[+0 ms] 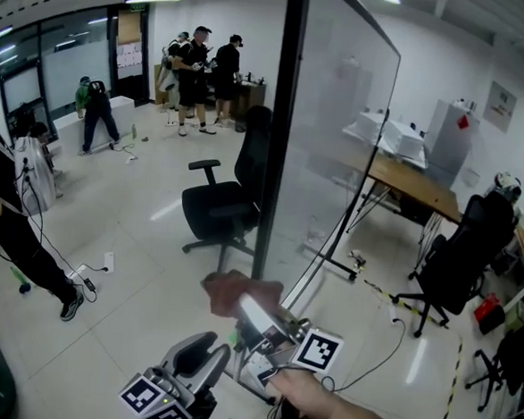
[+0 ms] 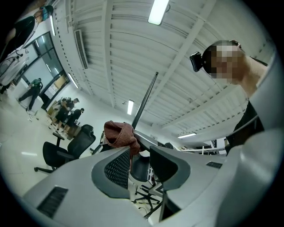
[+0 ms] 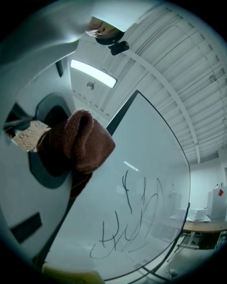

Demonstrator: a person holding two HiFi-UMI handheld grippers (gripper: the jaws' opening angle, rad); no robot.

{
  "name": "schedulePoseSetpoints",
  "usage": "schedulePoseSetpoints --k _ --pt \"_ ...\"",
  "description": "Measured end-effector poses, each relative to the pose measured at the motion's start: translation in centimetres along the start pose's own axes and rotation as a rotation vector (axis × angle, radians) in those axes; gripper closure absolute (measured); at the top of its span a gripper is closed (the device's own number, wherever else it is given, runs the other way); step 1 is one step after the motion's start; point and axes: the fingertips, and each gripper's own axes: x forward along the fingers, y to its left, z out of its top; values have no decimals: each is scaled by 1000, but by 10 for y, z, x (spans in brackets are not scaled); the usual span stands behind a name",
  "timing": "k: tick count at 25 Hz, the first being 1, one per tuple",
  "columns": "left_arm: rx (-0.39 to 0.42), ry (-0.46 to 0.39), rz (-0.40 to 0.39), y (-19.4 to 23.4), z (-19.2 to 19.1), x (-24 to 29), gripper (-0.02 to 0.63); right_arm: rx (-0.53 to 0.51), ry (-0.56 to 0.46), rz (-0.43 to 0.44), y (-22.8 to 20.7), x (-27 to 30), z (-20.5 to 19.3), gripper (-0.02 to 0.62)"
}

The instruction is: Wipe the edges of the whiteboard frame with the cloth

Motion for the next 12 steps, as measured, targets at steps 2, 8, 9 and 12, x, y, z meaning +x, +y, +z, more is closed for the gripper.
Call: schedulePoseSetpoints --k 2,8,9,12 --pt "11 -8 -10 -3 6 2 471 -1 3 22 8 3 6 469" --pt "57 -18 -33 -10 22 12 471 -5 22 77 26 11 19 469" --pt "65 -20 -34 -11 25 13 471 -13 27 87 29 12 20 469" --pt "92 -33 -37 -14 35 17 471 -36 41 117 41 15 28 469"
